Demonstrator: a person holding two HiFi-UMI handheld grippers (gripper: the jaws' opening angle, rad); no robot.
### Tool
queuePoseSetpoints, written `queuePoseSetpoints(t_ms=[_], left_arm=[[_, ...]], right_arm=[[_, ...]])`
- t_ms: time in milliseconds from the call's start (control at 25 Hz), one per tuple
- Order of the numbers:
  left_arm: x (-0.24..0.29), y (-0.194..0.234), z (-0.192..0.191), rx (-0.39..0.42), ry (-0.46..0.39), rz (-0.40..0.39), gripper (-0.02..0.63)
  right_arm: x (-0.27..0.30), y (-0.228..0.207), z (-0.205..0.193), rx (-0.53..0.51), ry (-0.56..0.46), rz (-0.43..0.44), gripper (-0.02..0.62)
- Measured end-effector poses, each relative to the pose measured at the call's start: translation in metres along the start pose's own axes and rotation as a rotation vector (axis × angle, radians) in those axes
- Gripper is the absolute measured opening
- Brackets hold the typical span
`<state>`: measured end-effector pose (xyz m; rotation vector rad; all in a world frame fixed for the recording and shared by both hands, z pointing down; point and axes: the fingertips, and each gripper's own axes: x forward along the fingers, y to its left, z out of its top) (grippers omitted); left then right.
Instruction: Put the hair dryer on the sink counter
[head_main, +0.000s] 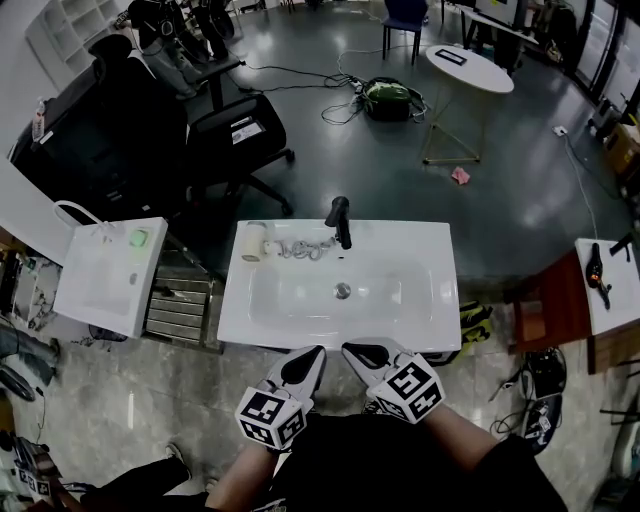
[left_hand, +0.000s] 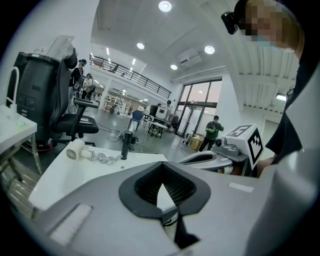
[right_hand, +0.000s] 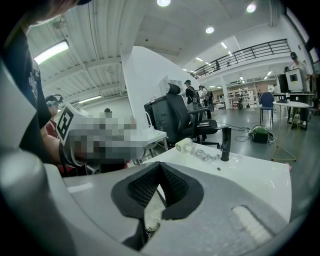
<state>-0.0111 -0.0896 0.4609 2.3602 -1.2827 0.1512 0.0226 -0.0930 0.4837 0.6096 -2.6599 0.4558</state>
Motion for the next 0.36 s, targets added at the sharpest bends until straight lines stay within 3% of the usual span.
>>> queuePoseSetpoints(t_ms=[360], left_arm=[[0.0024, -0.0010, -0.0004, 0.004, 0.004, -0.004, 0.003]], right_arm=[[0.0009, -0.0026, -0.0005, 0.000, 0.001, 0.000, 0.000]])
